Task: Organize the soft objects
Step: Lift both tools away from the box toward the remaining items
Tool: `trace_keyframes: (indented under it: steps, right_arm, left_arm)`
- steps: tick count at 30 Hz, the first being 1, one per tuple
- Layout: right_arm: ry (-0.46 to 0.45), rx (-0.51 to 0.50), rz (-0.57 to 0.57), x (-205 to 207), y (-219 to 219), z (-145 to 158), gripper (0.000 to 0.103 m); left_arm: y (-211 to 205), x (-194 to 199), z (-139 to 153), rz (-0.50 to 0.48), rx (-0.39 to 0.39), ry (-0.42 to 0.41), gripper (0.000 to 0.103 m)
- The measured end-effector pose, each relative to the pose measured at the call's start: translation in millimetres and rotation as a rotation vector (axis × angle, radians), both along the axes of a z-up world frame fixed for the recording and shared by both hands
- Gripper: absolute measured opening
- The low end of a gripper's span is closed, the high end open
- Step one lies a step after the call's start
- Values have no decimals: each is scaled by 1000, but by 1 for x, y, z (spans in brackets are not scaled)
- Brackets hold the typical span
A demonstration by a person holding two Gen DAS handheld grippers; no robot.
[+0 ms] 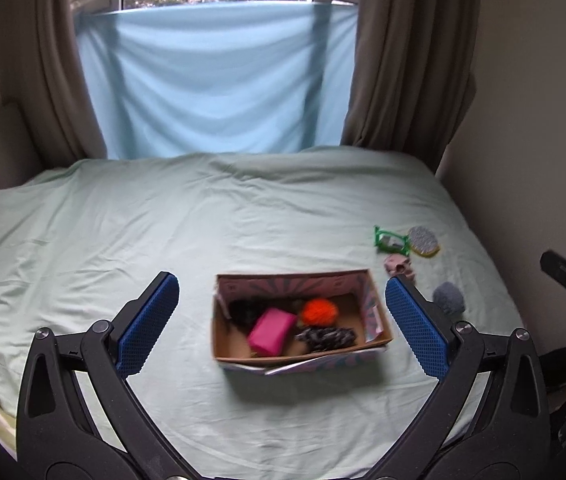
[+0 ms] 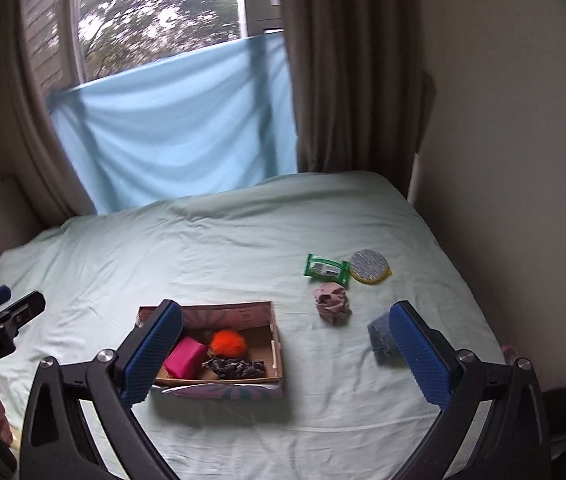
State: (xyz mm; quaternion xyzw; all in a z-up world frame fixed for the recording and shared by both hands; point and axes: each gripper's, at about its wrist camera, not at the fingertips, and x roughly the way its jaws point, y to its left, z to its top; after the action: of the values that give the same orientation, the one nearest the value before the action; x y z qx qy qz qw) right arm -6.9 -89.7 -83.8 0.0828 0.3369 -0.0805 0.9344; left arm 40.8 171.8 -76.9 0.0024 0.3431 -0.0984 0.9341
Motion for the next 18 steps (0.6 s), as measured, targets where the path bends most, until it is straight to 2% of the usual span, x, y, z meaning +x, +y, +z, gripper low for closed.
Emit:
trace_keyframes:
  steps: [9,18]
  right_arm:
    - [-9,1,-34,-12,-91,-6,103]
    - [30,-22,35,7,-176,-36,103]
  left_arm:
    - [-99,-1,1,-5,-7,-1,103]
    - [-211,26,-30,3,-36,41,103]
